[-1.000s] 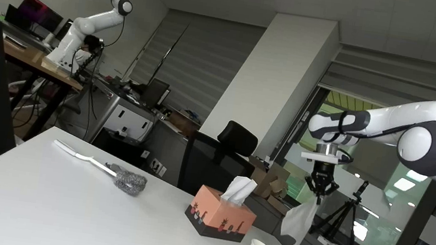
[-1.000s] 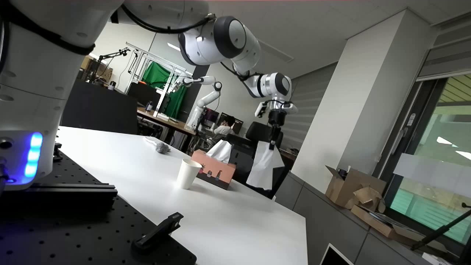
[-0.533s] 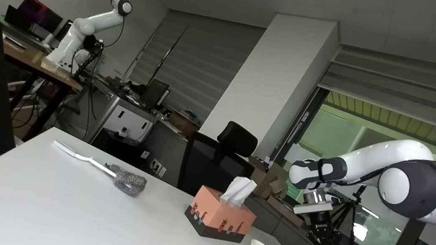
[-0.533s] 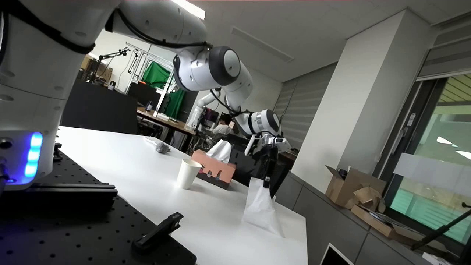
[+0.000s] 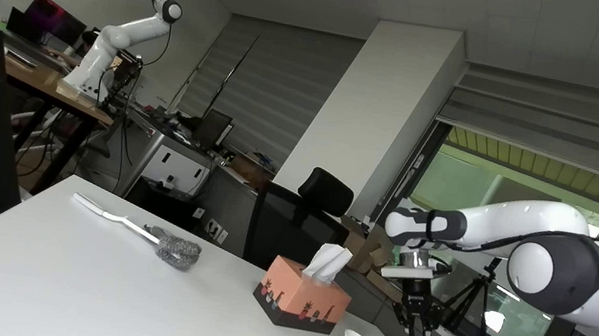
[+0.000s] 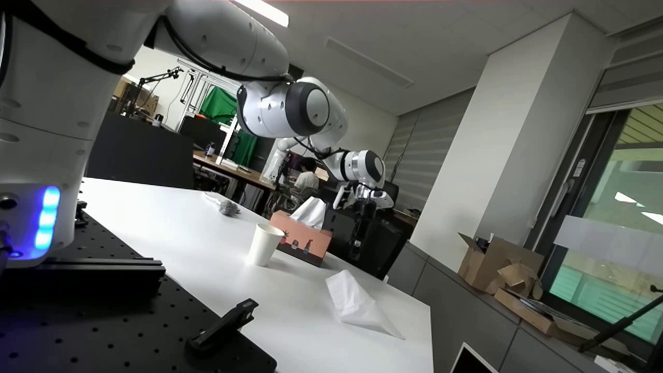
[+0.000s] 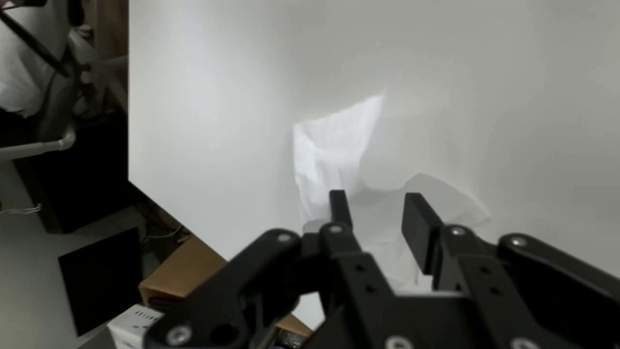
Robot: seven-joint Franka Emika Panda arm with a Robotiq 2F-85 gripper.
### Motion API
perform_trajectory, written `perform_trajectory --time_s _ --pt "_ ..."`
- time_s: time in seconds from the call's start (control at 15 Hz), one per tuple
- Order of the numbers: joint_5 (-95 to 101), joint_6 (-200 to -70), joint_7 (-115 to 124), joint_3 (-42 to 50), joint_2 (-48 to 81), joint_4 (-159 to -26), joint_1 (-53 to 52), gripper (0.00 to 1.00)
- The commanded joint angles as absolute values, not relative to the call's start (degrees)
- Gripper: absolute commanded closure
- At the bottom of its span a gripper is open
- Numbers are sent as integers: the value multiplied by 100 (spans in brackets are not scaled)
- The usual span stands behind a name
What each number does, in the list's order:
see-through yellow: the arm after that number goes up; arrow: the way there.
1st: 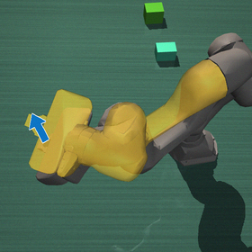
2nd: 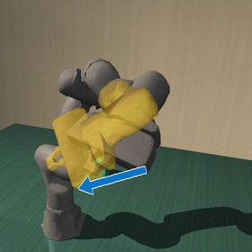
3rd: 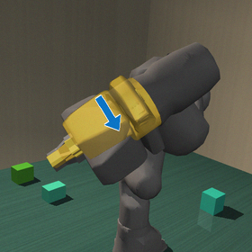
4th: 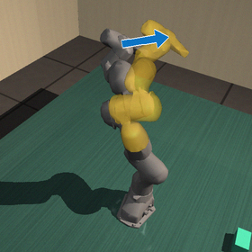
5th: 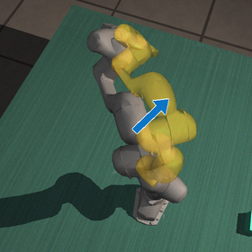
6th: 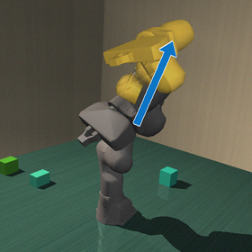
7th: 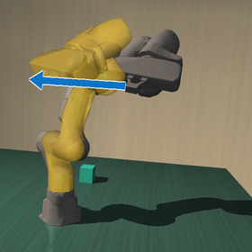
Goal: Pick two tissue papers from the box and put them on the table
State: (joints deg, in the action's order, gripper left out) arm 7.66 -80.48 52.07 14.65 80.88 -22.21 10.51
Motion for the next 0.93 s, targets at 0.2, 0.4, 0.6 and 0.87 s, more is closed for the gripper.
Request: perform_trajectory --time_s 0.2,0.4,0.6,0.87 --pt "-107 -8961 5889 877 7478 -2202 955 12" --pt "-441 -9722 5934 593 7438 -2098 799 0" --pt "-757 -10613 5844 279 7501 -2047 637 0" --pt "-1092 -11112 5491 -157 7488 -2198 452 0"
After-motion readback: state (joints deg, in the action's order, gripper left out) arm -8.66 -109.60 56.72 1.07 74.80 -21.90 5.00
